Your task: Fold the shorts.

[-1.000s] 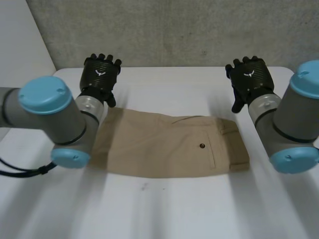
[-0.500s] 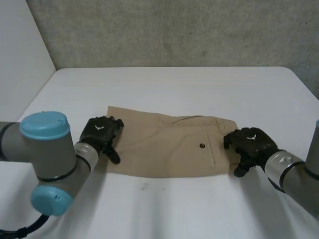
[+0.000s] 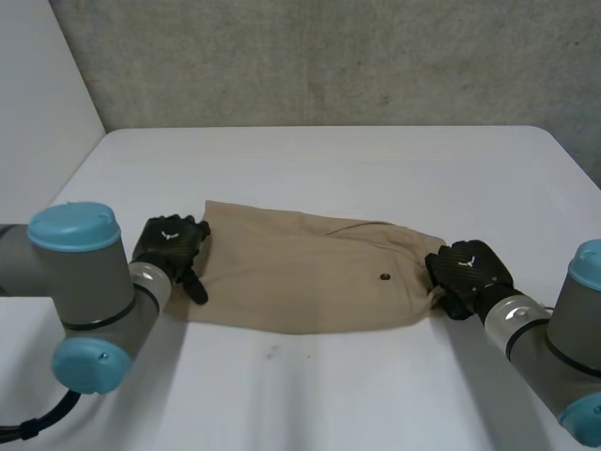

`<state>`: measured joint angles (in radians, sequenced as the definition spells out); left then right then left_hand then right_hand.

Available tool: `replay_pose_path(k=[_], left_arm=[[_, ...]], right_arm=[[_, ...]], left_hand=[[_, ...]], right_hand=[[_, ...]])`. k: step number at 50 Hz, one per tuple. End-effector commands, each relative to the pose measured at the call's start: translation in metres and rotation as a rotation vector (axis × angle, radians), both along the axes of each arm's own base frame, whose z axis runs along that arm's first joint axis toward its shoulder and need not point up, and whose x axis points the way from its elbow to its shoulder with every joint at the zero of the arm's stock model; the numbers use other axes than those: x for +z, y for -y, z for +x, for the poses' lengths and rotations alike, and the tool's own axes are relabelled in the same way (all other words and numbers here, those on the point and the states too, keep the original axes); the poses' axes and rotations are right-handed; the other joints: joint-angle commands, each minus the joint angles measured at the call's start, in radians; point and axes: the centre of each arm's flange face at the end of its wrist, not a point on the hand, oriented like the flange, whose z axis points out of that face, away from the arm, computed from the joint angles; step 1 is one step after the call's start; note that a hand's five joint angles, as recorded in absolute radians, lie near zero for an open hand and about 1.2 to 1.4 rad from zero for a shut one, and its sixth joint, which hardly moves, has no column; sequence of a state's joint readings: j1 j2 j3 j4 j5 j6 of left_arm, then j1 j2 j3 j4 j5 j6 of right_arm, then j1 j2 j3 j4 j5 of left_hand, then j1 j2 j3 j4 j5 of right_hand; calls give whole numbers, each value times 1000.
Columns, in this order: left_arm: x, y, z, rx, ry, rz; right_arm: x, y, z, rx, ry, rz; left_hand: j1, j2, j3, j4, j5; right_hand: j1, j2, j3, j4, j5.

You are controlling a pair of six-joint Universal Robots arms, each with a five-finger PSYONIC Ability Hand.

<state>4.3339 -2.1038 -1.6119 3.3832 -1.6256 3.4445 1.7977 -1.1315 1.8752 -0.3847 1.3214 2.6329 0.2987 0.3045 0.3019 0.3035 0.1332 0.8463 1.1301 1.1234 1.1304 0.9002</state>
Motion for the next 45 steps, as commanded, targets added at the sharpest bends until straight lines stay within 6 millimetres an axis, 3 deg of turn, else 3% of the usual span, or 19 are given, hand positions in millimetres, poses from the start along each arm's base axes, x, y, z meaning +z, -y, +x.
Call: replay_pose_path(k=[1, 5, 10, 14, 19, 23, 24, 26, 27, 30, 31, 35, 38, 39, 42, 43, 45], left_arm=[[41, -11, 0, -12, -43, -78], [66, -18, 2, -12, -71, -123], [99, -27, 9, 5, -139, -164], [112, -33, 11, 4, -176, -172], [112, -37, 15, -6, -184, -158], [110, -39, 17, -10, -184, -147], [109, -39, 17, -12, -183, -144], [108, -40, 17, -11, -183, -139], [107, -41, 17, -13, -182, -137], [106, -42, 16, -17, -182, -136], [106, -42, 15, -19, -182, -135], [107, -42, 15, -20, -185, -138], [108, -42, 14, -19, -187, -144], [110, -41, 14, -17, -190, -149], [113, -40, 14, -18, -193, -158], [114, -39, 14, -18, -195, -162], [116, -38, 13, -17, -197, -169]], right_arm=[[5, 6, -5, -33, -39, -25], [9, 8, -15, -66, -45, -2], [38, 16, -50, -159, -88, 38], [52, 24, -70, -185, -155, 64], [76, 37, -73, -173, -230, 11], [107, 32, -37, -68, -234, -97], [119, 26, -16, -6, -225, -144], [129, 19, 4, 51, -213, -185], [137, 10, 23, 109, -203, -225], [138, -5, 53, 211, -194, -262], [135, -19, 77, 295, -185, -281], [118, -52, 129, 473, -179, -335], [99, -73, 152, 575, -170, -330], [83, -88, 163, 656, -160, -307], [60, -109, 172, 791, -138, -245], [47, -119, 174, 871, -117, -203], [41, -125, 176, 922, -97, -176]], left_hand=[[-26, -32, -30, -31, -35], [-53, -59, -56, -58, -62], [-70, -76, -74, -75, -80], [-70, -76, -74, -75, -80], [-68, -73, -71, -72, -77], [-68, -73, -71, -72, -77], [-68, -73, -71, -72, -77], [-68, -73, -71, -72, -77], [-68, -73, -71, -72, -77], [-68, -73, -71, -72, -77], [-68, -73, -71, -72, -77], [-68, -73, -71, -72, -77], [-68, -73, -71, -72, -77], [-68, -73, -71, -72, -77], [-68, -73, -71, -72, -77], [-68, -73, -71, -72, -77], [-68, -73, -71, -72, -77]], right_hand=[[550, 266, 273, 266, 322], [550, 266, 273, 266, 322], [550, 266, 273, 266, 322], [550, 266, 273, 266, 322], [550, 266, 273, 266, 322], [550, 266, 273, 266, 322], [550, 266, 273, 266, 322], [550, 266, 273, 266, 322], [550, 266, 273, 266, 322], [550, 266, 273, 266, 322], [550, 266, 273, 266, 322], [550, 266, 273, 266, 322], [550, 266, 273, 266, 322], [550, 266, 273, 266, 322], [550, 266, 273, 266, 322], [173, -111, -104, -111, -55], [-170, -453, -447, -454, -398]])
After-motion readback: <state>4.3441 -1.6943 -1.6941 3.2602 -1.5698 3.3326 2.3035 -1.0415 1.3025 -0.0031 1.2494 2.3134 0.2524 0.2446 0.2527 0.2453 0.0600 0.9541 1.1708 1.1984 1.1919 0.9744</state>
